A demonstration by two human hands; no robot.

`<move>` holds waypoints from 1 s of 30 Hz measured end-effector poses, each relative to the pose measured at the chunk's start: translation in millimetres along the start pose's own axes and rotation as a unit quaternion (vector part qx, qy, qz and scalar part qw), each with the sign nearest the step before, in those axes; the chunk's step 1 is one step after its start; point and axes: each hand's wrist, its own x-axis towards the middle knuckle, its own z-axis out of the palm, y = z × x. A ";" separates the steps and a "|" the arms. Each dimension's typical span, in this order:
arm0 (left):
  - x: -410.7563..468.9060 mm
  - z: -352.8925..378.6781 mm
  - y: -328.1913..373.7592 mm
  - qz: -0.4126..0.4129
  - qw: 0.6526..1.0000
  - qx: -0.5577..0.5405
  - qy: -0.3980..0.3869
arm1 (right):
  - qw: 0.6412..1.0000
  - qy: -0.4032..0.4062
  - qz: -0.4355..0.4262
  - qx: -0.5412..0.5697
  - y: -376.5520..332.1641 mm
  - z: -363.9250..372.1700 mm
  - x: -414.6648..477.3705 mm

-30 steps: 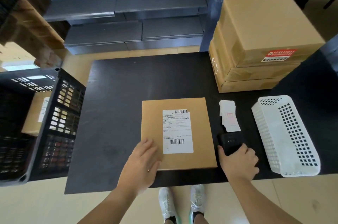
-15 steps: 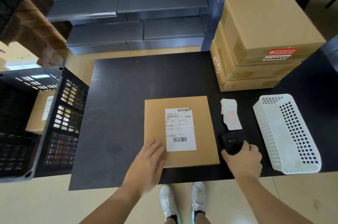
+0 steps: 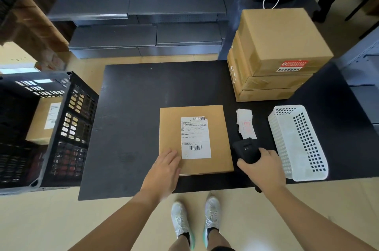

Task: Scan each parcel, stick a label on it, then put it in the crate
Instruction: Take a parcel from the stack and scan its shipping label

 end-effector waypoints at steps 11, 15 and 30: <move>5.7 -11.8 -2.1 0.023 0.999 0.027 -0.016 | 0.995 -0.059 -0.081 -0.004 -69.1 -44.8 -16.7; 6.3 -13.5 -2.9 0.013 0.999 0.021 -0.044 | 0.995 -0.061 -0.082 -0.015 -84.0 -51.5 -14.8; 6.7 -3.3 -7.9 -0.025 0.996 -0.043 -0.077 | 0.993 -0.076 -0.084 -0.036 -85.9 -44.8 -5.2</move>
